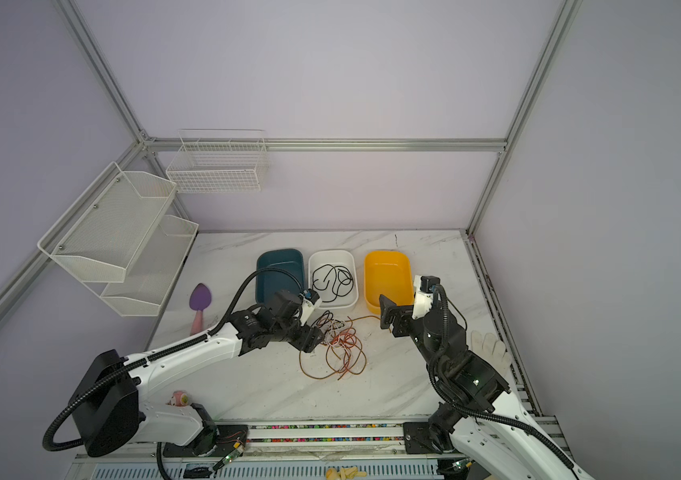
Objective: Untangle the cables
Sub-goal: 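Lower the left gripper onto a black wire in the pile and close it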
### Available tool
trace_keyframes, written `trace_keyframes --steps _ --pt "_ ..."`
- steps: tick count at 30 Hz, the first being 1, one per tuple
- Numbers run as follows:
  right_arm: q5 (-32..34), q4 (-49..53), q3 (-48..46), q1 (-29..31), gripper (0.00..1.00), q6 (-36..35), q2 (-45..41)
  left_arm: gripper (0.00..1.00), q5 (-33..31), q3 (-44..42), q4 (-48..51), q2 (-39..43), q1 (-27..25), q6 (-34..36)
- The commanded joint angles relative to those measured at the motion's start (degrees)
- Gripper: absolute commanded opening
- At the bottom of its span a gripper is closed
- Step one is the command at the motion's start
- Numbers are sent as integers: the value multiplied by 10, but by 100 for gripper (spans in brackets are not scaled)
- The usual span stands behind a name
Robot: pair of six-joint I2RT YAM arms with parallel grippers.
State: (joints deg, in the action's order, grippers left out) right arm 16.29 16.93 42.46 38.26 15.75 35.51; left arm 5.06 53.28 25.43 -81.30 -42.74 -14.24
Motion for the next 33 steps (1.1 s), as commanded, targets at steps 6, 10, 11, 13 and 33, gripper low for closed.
trace_keyframes --steps 6,10,11,13,33 --pt "22 -15 -12 1 98 -2 3 66 13 71 4 -39 24 -3" --pt "16 -16 -13 1 98 -2 8 59 23 92 10 -69 31 -8" --pt "16 -16 -13 1 98 -1 11 57 23 99 14 -76 34 -10" --pt "13 -16 -13 1 98 -2 13 55 25 106 15 -86 37 -15" --pt "6 -21 -17 2 98 -3 22 26 50 112 22 -110 62 -23"
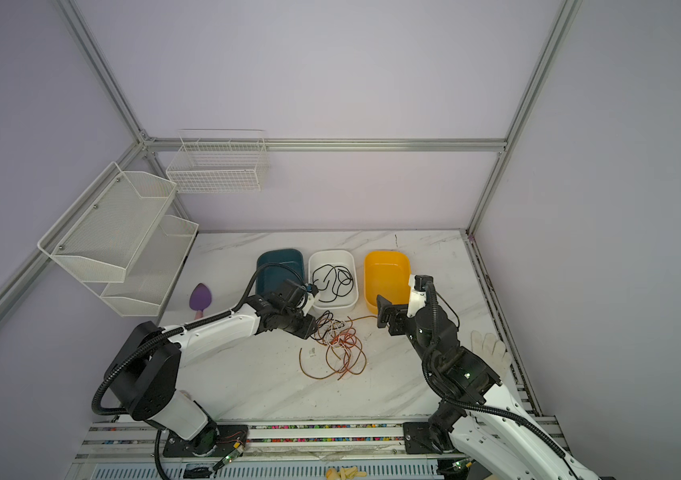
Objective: Untangle the cables
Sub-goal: 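Lower the left gripper onto a black wire in the pile and close it, then lift the black wire out of the pile with the left gripper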
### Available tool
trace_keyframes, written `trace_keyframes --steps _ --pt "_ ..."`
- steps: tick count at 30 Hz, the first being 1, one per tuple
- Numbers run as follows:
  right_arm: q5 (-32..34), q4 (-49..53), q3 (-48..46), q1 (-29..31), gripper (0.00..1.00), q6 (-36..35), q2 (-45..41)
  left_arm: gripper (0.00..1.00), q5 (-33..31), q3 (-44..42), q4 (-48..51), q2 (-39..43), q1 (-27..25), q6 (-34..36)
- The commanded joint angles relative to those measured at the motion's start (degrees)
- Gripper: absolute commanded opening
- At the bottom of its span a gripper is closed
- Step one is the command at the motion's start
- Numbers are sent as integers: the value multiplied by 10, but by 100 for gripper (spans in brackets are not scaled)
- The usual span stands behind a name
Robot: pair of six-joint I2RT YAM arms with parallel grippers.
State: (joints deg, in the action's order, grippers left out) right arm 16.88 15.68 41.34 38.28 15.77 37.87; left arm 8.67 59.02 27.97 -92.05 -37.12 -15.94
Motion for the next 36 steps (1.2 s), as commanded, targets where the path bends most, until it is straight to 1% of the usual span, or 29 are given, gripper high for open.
trace_keyframes --steps 1,9,13,17,20,22,27,33,36 --pt "0 -9 -6 2 98 -3 -2 25 16 55 -2 -3 6 -6" --pt "1 -9 -7 4 98 -3 -1 19 26 57 -1 -8 9 -6" --pt "1 -9 -7 5 98 -3 -1 18 28 58 2 -12 9 -7" --pt "2 -10 -7 5 98 -3 -1 13 30 61 5 -14 10 -5" --pt "1 -10 -7 6 98 -3 -1 12 32 61 6 -12 11 -5" --pt "1 -10 -7 6 98 -3 0 9 33 62 8 -9 10 -4" --pt "2 -9 -7 7 98 -3 -1 1 42 61 15 9 10 -9" --pt "2 -10 -8 8 98 -3 0 0 46 61 45 59 -1 -17" --pt "-1 -11 -8 8 98 -4 2 0 37 77 85 71 -10 -14"
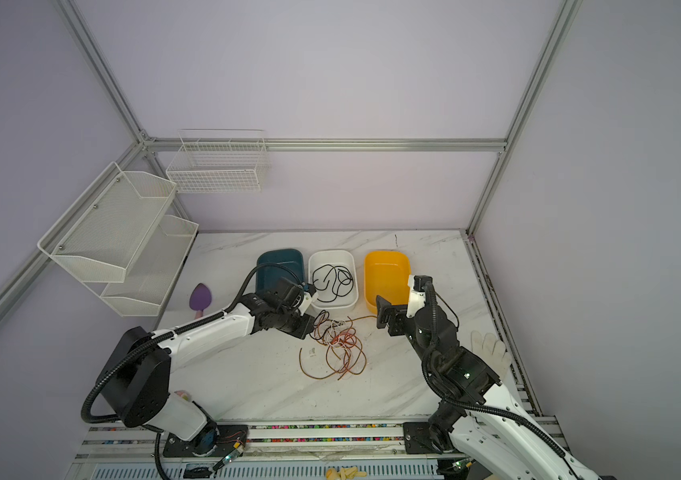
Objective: Untangle the cables
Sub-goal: 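Lift the black wire out of the pile with the left gripper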
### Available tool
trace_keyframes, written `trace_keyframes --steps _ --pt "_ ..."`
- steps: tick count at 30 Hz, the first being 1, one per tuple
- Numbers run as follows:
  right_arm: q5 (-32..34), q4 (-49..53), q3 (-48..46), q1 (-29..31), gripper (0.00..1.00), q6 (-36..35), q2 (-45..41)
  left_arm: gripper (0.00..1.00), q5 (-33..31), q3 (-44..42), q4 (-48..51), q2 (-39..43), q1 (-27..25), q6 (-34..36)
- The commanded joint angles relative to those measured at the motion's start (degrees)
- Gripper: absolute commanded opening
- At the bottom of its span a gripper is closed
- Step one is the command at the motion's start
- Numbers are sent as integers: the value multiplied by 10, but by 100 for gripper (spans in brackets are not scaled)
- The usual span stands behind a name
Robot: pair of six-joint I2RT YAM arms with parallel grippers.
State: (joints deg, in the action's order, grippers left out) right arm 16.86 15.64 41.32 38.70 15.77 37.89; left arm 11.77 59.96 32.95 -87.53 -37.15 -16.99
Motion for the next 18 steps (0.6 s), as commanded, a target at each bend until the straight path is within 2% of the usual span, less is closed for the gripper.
trace_keyframes --steps 1,10,18 --pt "0 -10 -8 4 98 -4 3 0 6 74 52 29 -12 -4" --pt "-3 -12 -9 4 98 -6 3 0 9 115 137 106 -25 -20" --pt "-7 -13 -9 5 98 -6 5 0 14 195 208 126 -35 -19"
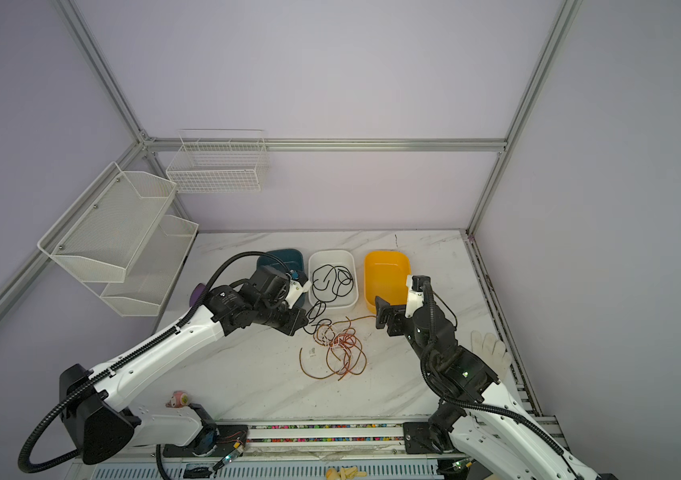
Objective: Untangle the cables
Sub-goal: 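Lift the black wire out of the pile with the left gripper, then raise the black wire with the left gripper while the right grasps a white wire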
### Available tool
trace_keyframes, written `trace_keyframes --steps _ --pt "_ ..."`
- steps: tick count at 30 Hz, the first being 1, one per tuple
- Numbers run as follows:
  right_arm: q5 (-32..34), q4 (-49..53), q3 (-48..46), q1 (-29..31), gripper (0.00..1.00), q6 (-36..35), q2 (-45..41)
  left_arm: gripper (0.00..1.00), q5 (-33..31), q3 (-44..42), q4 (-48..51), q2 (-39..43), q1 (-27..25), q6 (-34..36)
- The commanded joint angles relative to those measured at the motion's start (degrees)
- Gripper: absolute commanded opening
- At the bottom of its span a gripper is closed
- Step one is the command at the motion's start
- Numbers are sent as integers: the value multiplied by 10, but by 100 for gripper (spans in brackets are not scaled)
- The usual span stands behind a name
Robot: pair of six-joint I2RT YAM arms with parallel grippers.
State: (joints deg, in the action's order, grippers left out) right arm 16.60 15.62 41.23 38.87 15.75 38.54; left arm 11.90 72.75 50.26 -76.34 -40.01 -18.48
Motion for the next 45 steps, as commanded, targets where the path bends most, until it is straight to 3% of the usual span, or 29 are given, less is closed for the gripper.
trace_keyframes --steps 1,9,14,19,28,37,45 --pt "-4 -12 -8 4 98 -5 -1 0 12 78 43 16 -8 -4" --pt "-6 -14 -10 7 98 -6 0 0 16 149 75 33 -14 -10" --pt "-12 -15 -11 9 98 -7 6 0 69 178 63 42 -15 -35" --pt "-13 -14 -10 13 98 -8 13 0 113 182 17 56 -14 -72" --pt "-13 -16 -11 21 98 -10 17 0 140 191 -66 75 -15 -143" --pt "-28 -13 -6 38 98 -12 29 0 149 151 -231 119 -15 -221" --pt "-92 -49 -19 68 98 -26 -6 0 150 151 -296 105 -14 -237"
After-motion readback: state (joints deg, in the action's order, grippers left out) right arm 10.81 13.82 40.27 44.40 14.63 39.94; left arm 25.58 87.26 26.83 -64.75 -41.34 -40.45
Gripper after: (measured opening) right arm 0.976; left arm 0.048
